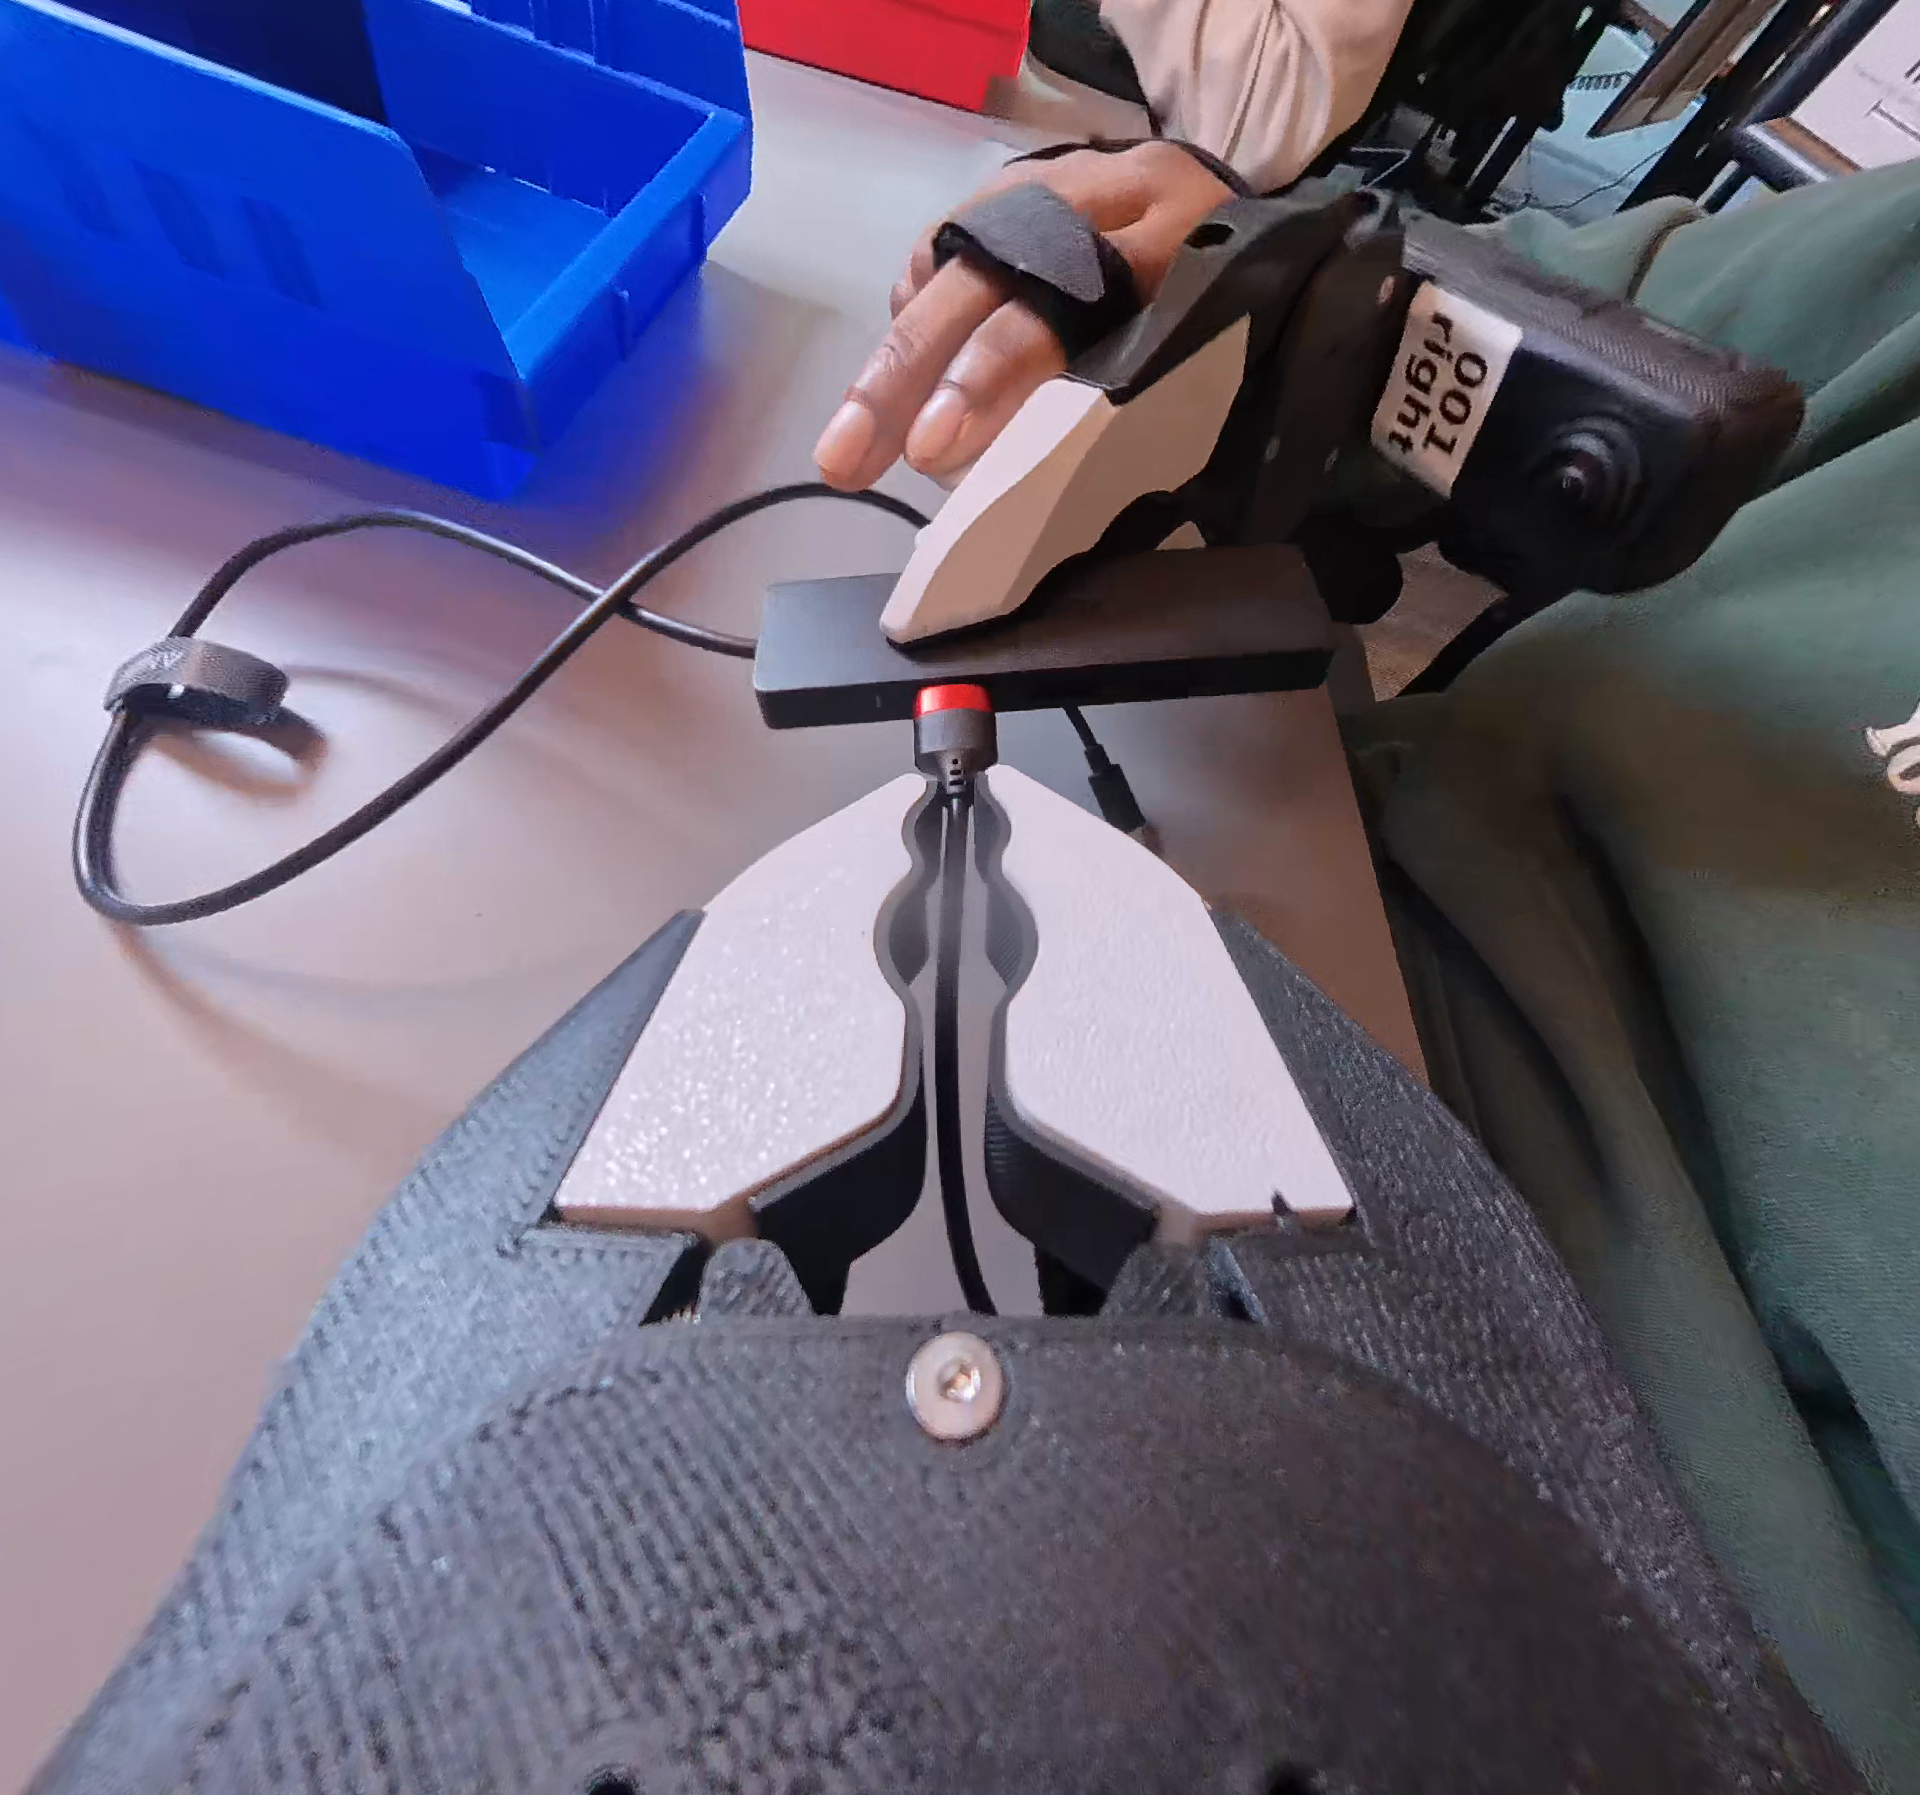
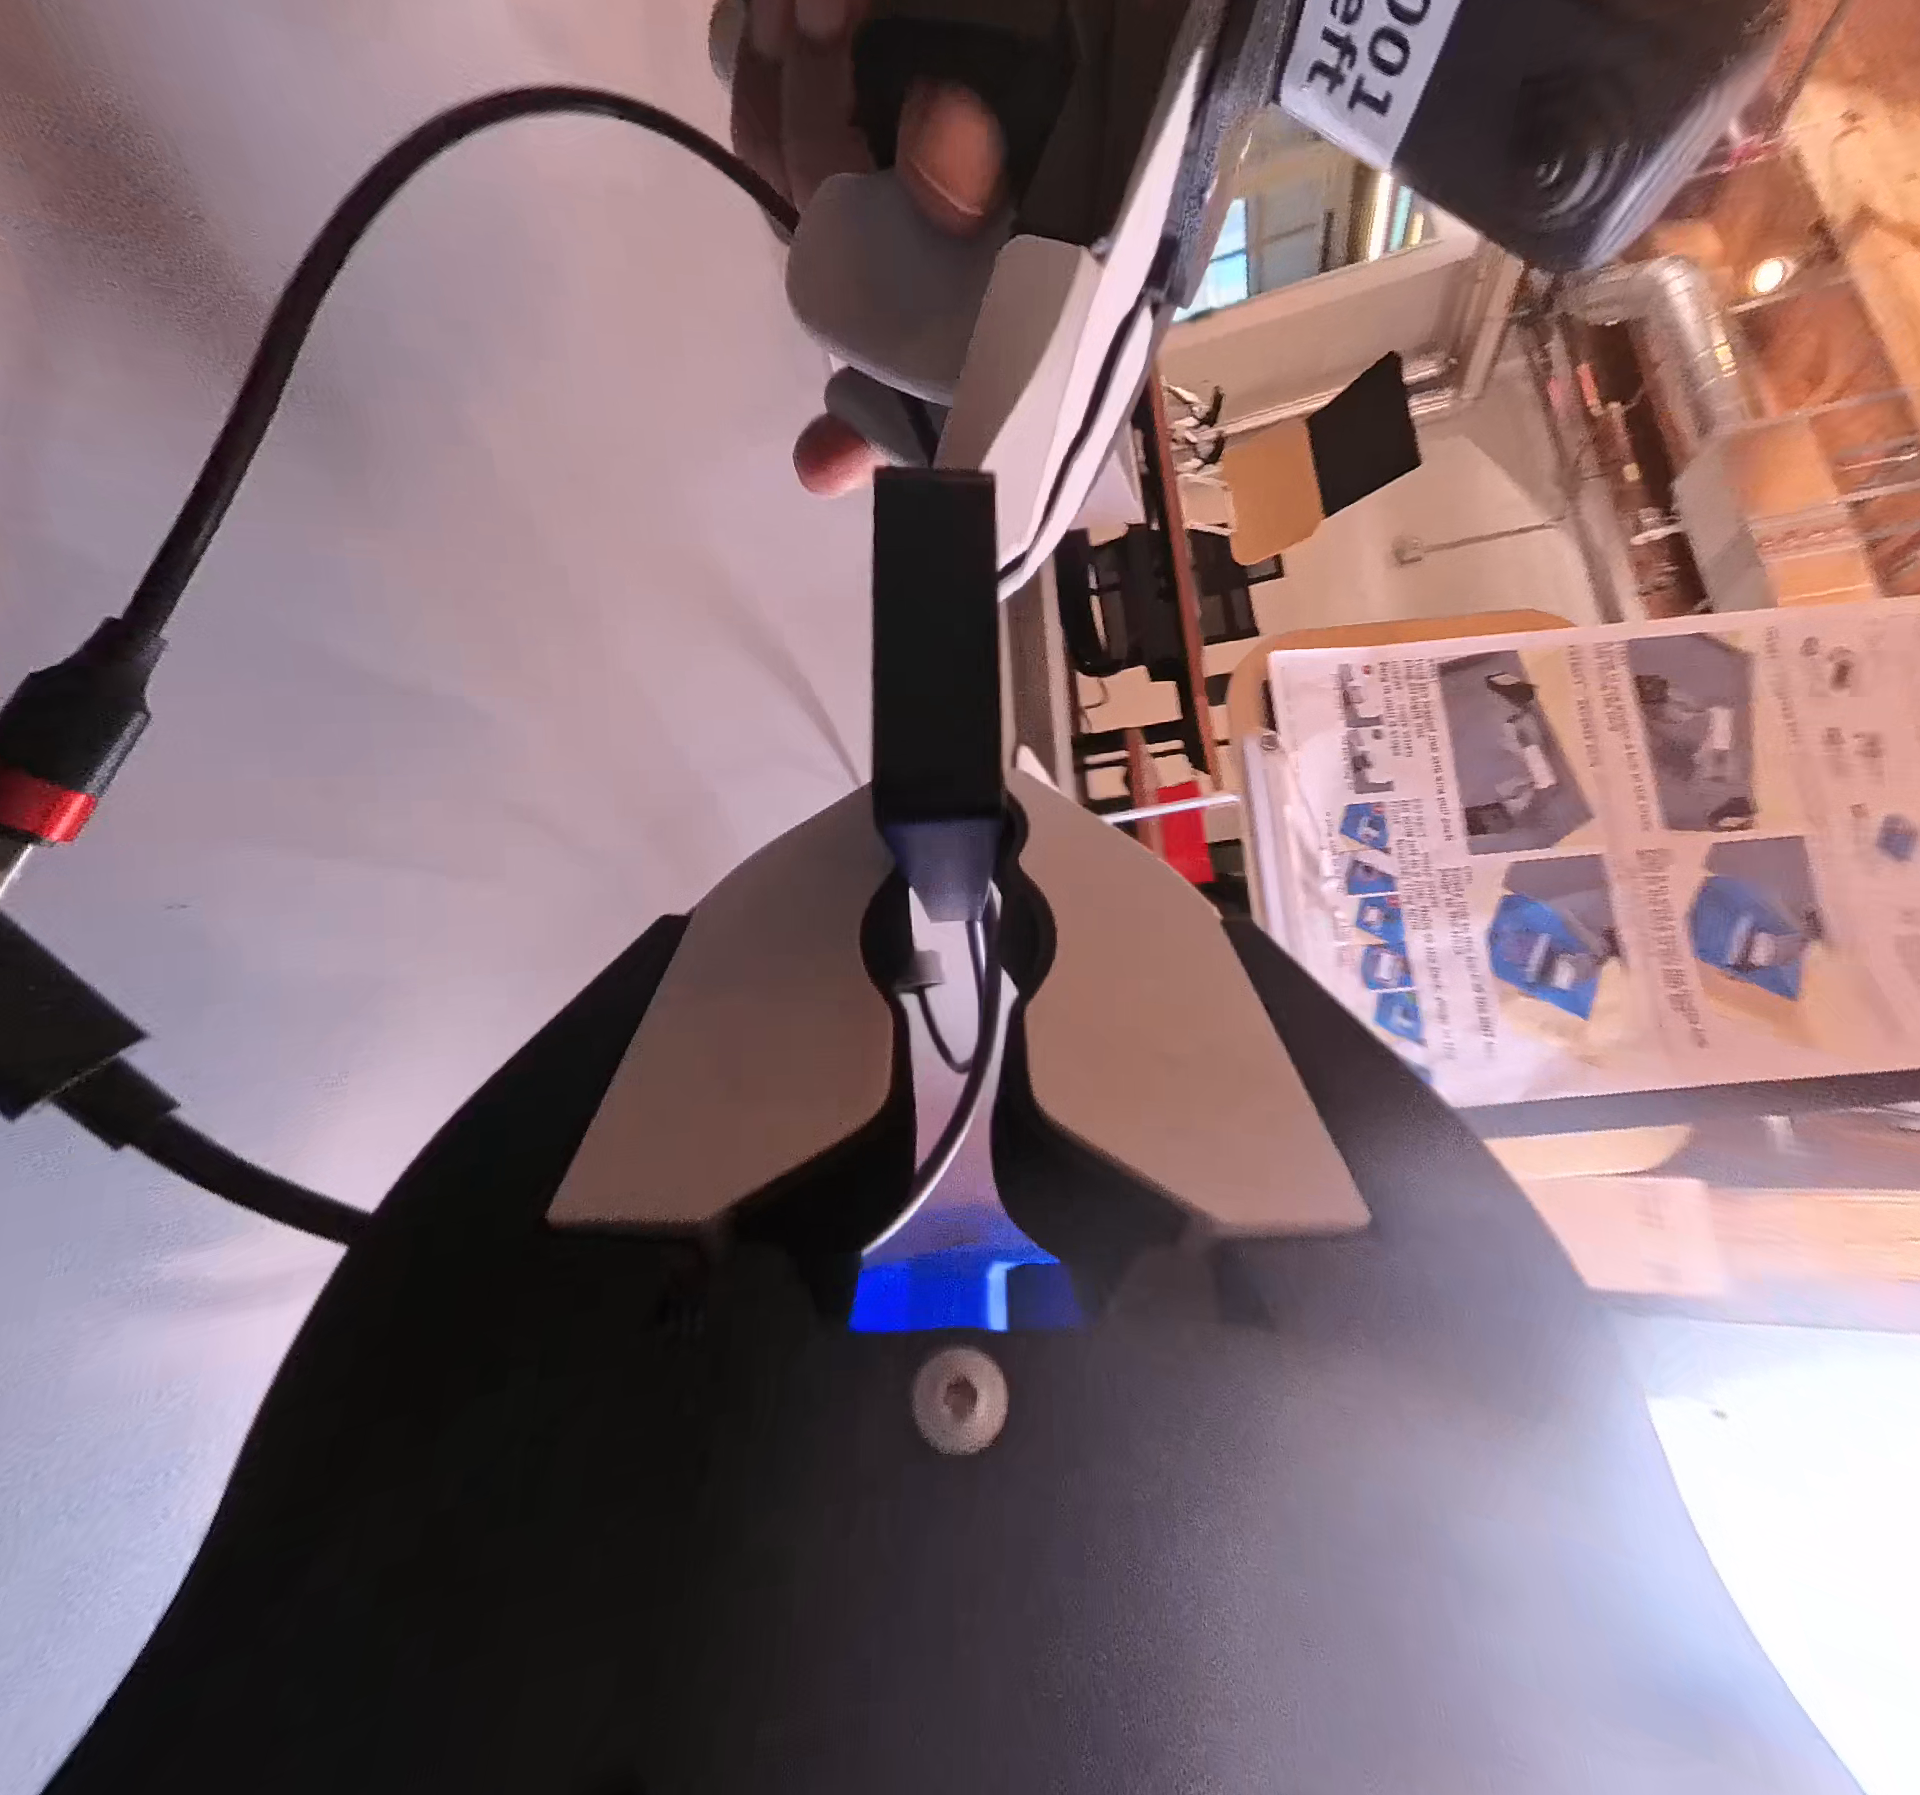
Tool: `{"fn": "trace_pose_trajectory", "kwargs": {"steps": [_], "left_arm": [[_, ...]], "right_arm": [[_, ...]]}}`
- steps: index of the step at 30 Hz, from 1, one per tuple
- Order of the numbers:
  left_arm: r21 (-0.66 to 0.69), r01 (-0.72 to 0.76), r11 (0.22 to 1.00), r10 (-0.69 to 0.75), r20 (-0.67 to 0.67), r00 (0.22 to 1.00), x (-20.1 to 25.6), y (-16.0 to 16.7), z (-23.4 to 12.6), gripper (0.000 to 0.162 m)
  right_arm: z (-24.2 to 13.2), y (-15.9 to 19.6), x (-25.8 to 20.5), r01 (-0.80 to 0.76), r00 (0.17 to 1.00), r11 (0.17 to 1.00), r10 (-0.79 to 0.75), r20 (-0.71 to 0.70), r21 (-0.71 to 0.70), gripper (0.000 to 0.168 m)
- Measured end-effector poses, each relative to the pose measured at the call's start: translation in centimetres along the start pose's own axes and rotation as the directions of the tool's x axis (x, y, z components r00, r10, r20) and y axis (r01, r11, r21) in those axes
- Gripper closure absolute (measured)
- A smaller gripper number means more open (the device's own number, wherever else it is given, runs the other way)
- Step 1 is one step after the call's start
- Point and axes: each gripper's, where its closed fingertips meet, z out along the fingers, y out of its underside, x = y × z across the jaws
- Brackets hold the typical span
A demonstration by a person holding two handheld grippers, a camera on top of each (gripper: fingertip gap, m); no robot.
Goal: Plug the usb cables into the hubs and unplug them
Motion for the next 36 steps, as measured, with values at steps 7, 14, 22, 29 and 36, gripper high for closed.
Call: {"fn": "trace_pose_trajectory", "kwargs": {"steps": [7,14,22,29,36], "left_arm": [[0.159,-0.159,0.975,0.119,0.233,0.965,-2.4,-4.5,-5.7,0.134],[-0.187,-0.171,0.968,0.252,0.656,0.712,-9.9,-2.4,-19.5,0.138],[-0.499,0.108,0.86,0.247,0.59,0.768,-14.6,6.4,-23.7,0.149],[-0.593,0.323,0.738,0.16,0.619,0.769,-16.9,10.1,-23.9,0.151],[-0.52,0.587,0.621,-0.153,0.653,0.741,-17.8,14.4,-23.7,0.135]], "right_arm": [[-0.5,1.1,2.3,-0.156,0.986,0.987,0.158,-0.057,0.039,0.156],[-0.8,2.4,3.7,-0.248,0.965,0.968,0.251,-0.081,0.042,0.157],[-0.7,2.6,3.8,-0.262,0.961,0.964,0.264,-0.081,0.035,0.156],[-0.3,3.2,3.3,-0.275,0.959,0.961,0.276,-0.065,0.021,0.156],[-0.6,3.1,3.4,-0.281,0.957,0.96,0.282,-0.067,0.02,0.156]]}}
